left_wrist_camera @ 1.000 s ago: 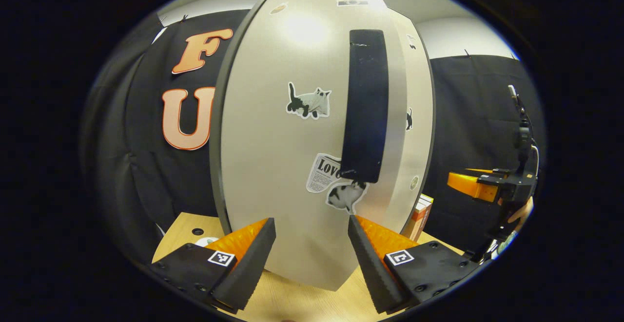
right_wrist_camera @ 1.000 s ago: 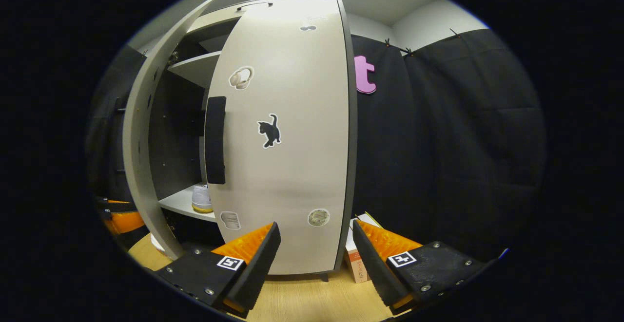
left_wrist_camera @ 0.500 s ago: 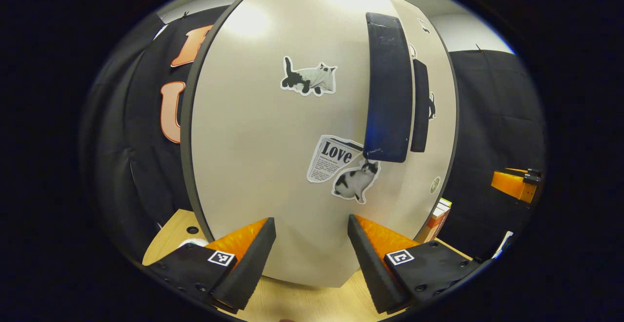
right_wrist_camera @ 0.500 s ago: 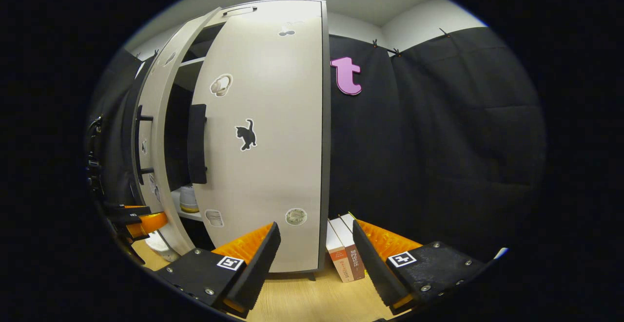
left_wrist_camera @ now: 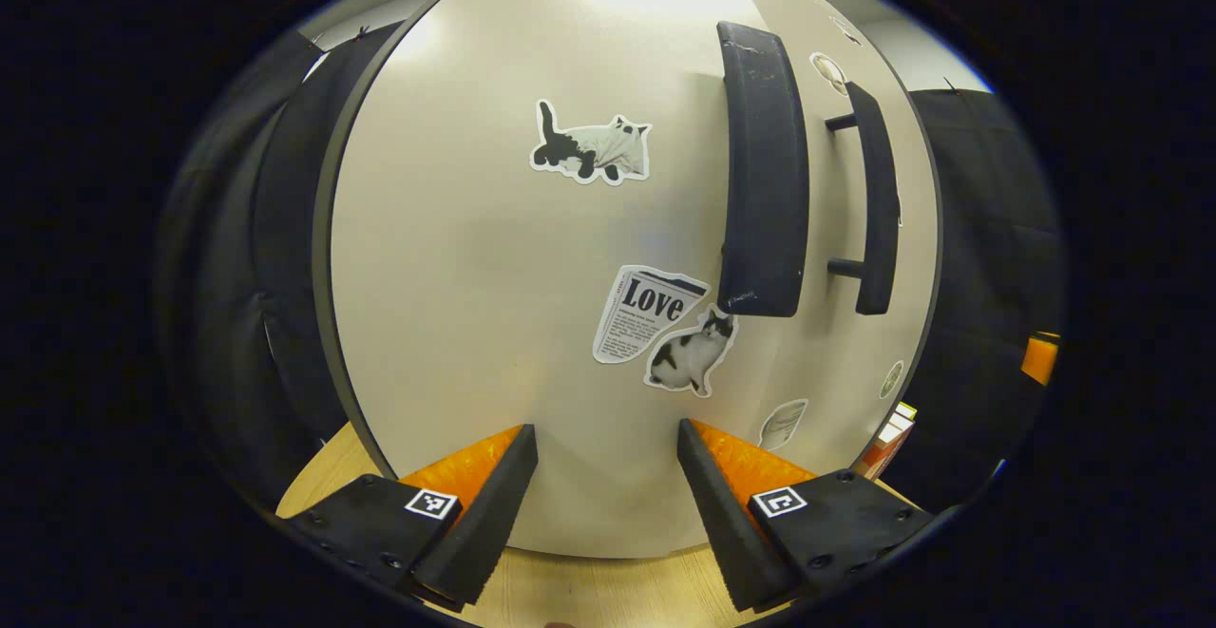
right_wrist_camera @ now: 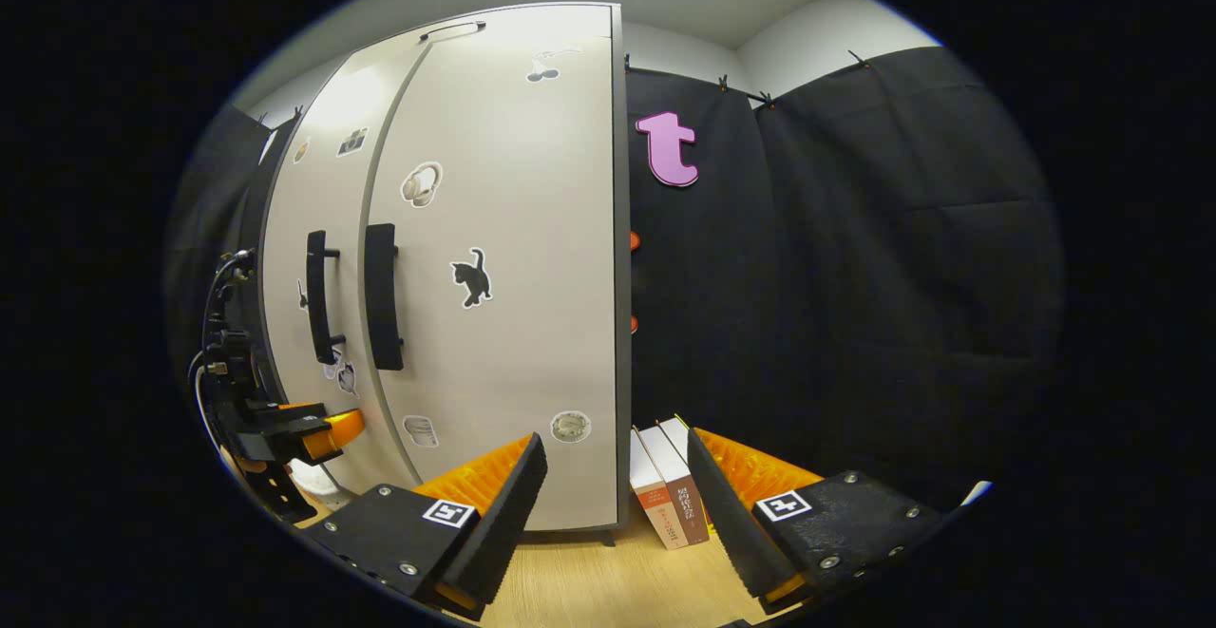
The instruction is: Grab one shoe with the right hand and put it into the shoe cabinet, grab the other shoe with the left hand and put it into the shoe cabinet; then close the right door with the right hand and the left door with the left hand.
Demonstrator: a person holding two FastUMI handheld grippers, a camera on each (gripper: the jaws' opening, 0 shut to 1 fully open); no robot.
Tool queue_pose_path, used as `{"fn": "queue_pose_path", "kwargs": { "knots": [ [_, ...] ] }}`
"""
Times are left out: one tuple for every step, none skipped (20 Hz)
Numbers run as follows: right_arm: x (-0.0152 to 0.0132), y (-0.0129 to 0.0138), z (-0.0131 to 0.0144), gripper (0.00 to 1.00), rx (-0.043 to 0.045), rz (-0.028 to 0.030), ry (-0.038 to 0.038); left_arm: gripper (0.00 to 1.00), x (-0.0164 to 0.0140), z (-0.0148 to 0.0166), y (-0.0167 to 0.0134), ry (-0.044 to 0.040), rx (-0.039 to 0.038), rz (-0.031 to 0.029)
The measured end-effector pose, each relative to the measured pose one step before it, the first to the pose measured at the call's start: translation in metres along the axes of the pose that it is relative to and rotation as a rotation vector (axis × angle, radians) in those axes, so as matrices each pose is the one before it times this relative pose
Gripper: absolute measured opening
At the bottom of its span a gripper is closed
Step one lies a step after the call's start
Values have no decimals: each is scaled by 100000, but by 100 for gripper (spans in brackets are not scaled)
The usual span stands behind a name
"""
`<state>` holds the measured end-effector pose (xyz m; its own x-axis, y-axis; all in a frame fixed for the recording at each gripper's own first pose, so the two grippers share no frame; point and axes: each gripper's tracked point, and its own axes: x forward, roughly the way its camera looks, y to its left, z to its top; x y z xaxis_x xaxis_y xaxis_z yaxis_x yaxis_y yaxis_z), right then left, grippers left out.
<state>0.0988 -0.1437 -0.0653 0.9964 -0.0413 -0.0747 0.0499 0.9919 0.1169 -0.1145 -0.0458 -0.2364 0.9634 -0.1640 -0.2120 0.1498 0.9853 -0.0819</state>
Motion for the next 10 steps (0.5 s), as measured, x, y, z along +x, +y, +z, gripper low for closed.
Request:
{"fn": "queue_pose_path", "kwargs": {
  "knots": [
    [-232, -226, 162, 92, 197, 39, -125, 97, -70, -42, -145, -2, -239, 614],
    [-99, -146, 198, 92, 173, 342, 12, 97, -48, -133, -200, 566, -34, 247],
    [-178, -173, 62, 92, -21, 255, 669, 97, 14, -163, -197, 1321, 5, 122],
    [47, -178, 133, 92, -101, 273, 622, 97, 1, 130, 10, 673, -276, 856],
    [-172, -162, 278, 92, -32, 476, 299, 97, -287, 301, -37, 3, -627, 448],
    [-122, -60, 326, 92, 141, 696, -121, 97, -553, 260, -32, -147, -652, -112],
    [-244, -102, 421, 92, 171, 622, -153, 97, -852, 233, 39, 53, -283, 35],
    [-249, -76, 447, 92, 47, 764, -328, 97, -1152, 31, 176, 1004, 228, 429],
    [-323, -86, 562, 92, -311, 671, -567, 99, -1366, 134, 263, 340, -44, 332],
    [-160, -90, 626, 92, -636, 619, -755, 97, -1323, 262, 248, 171, -321, 15]
  ]
}}
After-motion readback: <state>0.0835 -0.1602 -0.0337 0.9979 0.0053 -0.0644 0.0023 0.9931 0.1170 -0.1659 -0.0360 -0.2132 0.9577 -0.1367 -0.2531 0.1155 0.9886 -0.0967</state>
